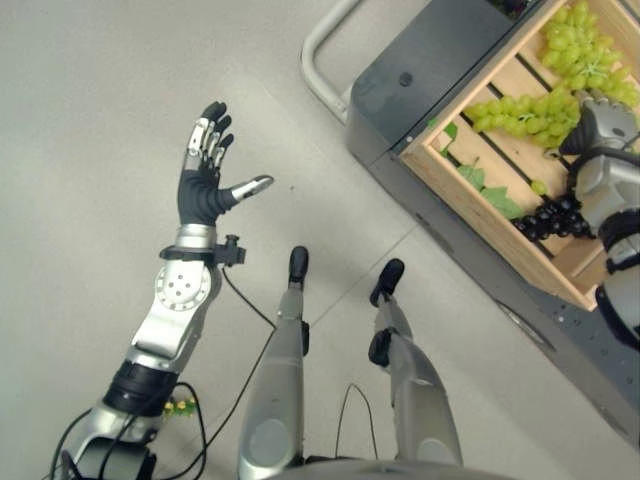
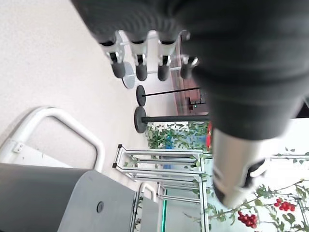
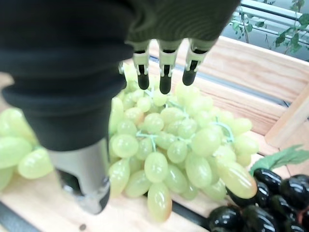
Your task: Pick up the fruits from the basket on one side to the basket on the other side
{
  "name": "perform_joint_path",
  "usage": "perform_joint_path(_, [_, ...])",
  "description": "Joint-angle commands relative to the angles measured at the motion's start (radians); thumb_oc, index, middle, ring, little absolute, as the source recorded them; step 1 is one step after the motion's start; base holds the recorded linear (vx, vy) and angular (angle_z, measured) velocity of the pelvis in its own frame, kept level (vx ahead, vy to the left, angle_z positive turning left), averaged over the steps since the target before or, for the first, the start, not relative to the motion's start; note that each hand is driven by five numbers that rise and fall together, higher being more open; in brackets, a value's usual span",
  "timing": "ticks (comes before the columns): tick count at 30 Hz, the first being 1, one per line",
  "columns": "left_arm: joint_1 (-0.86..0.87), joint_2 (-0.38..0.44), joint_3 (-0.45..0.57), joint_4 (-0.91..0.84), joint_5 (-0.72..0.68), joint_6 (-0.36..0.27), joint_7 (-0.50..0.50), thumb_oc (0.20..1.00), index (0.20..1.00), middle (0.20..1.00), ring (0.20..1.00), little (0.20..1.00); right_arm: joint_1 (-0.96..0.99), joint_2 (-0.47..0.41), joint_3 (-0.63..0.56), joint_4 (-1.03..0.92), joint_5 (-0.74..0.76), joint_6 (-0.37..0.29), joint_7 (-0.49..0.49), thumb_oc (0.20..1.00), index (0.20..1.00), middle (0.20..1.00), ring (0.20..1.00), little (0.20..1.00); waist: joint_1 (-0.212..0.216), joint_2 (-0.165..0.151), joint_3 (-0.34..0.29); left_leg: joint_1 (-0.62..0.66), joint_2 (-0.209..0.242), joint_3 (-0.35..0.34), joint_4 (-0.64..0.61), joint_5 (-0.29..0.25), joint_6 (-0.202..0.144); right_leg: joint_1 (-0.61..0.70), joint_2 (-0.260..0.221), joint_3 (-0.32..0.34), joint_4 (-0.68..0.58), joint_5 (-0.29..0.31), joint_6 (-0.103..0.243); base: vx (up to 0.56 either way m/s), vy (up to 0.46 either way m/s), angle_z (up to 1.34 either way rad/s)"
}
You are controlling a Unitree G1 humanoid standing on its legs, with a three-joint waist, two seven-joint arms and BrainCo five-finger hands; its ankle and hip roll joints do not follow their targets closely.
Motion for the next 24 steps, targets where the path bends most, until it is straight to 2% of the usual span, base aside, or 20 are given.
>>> perform_joint_path(1, [0.003, 0.014, 0.005, -0.14, 0.056, -0.051, 0.014, 1.0, 1.0, 1.0, 1.0, 1.0, -0.143, -0.091, 0.105, 0.026, 0.012, 0.025, -0.033, 1.0, 1.0, 1.0, 1.0, 1.0, -0.009, 0.007, 0.017, 0.039, 0.008, 0.036, -0.036, 0.033, -0.036, -0.004, -0.019, 0.013, 0.148, -0.099, 0.115, 0.0, 0.0, 0.0])
perform_joint_path(8, [0.028, 0.023, 0.014, -0.157, 0.055, -0.055, 0.018, 1.0, 1.0, 1.0, 1.0, 1.0, -0.165, -0.091, 0.126, 0.075, 0.001, 0.027, -0.031, 1.0, 1.0, 1.0, 1.0, 1.0, -0.002, 0.016, 0.017, 0.02, 0.008, 0.023, -0.044, 0.044, -0.037, -0.023, -0.015, 0.009, 0.148, -0.099, 0.114, 0.0, -0.01, 0.0])
perform_joint_path(18, [0.045, 0.021, 0.031, -0.173, 0.049, -0.066, 0.019, 1.0, 1.0, 1.0, 1.0, 1.0, -0.141, -0.073, 0.144, 0.1, 0.002, 0.012, 0.025, 1.0, 1.0, 1.0, 1.0, 1.0, 0.014, 0.018, 0.017, -0.039, 0.005, -0.008, -0.033, 0.048, -0.034, -0.079, -0.022, -0.01, 0.182, -0.114, 0.109, 0.01, -0.026, 0.06])
perform_joint_path(24, [0.056, 0.02, 0.039, -0.188, 0.032, -0.075, 0.014, 1.0, 1.0, 1.0, 1.0, 1.0, -0.137, -0.057, 0.15, 0.135, 0.003, 0.018, 0.051, 1.0, 1.0, 1.0, 1.0, 1.0, 0.034, 0.031, 0.017, -0.062, -0.005, -0.019, -0.031, 0.048, -0.029, -0.098, -0.028, -0.017, 0.19, -0.117, 0.109, 0.0, -0.005, 0.02])
